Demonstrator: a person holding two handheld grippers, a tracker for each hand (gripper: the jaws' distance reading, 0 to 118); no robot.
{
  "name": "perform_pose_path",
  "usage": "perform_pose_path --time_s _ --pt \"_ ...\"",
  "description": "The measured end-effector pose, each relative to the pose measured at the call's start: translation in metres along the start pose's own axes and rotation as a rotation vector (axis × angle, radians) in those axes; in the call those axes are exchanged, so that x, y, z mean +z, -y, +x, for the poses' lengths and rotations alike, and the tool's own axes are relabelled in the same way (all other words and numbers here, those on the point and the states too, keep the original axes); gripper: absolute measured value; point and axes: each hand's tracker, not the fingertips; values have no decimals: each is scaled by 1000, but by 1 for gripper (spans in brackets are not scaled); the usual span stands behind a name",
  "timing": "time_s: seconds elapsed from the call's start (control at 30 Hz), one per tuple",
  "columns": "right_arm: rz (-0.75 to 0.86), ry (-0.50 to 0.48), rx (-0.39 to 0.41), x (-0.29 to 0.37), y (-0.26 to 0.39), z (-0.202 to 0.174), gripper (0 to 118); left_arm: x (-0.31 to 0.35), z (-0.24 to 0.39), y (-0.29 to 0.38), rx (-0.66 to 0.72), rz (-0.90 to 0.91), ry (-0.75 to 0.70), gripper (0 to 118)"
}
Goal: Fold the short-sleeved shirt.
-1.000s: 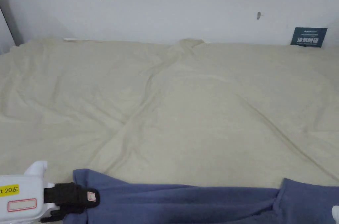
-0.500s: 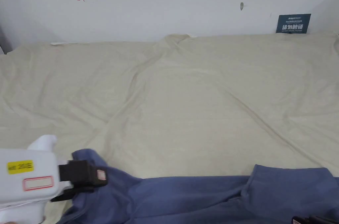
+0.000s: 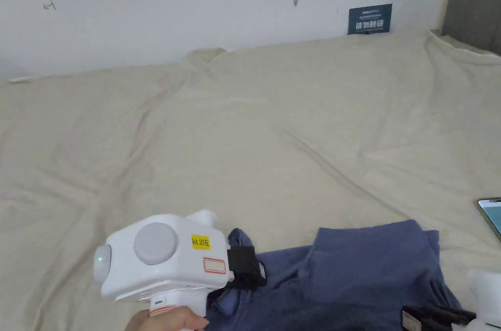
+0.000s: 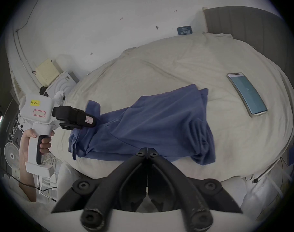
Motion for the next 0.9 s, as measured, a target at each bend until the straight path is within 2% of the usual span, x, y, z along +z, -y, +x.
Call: perform_pose_path --time_s 0.03,0.07,0.17,0.3,0.43,0.47,0.5,0.53,0.57,0.6,0.67,0.73,0.83,0.9 --pt "0 3 -4 1 0 3 0 2 0 1 -11 1 49 111" --pt "0 10 -10 2 1 4 0 5 1 2 -14 -10 100 118" --pt "-2 27 -22 1 1 9 0 26 -2 4 -34 38 169 117" --pt "-1 24 -37 -1 2 9 0 68 -19 6 -63 125 101 117" --pt "-5 10 -19 -3 3 3 0 83 -52 5 -5 153 19 117" --pt "-5 8 -15 -4 4 1 0 83 -59 6 -1 156 -13 113" --pt "-6 4 -13 -5 4 -1 0 83 -64 9 -7 167 -50 103" --pt "-11 -4 -9 -6 4 -2 0 83 -65 13 -36 179 -95 84" --pt "-14 -8 -7 -7 5 -4 0 80 -62 19 -66 206 -170 37" --pt "-19 -12 -1 -7 5 -5 0 74 -59 23 -106 192 -254 1" --pt "-29 -17 9 -8 6 -8 0 60 -61 31 -215 201 -352 0" --pt "-36 -17 15 -10 7 -8 0 49 -56 36 -268 136 -297 0" --pt "-44 -15 12 -11 8 -6 0 43 -47 43 -264 125 -200 0" --pt "-46 -7 15 -11 9 -4 0 36 -40 43 -311 129 -263 0"
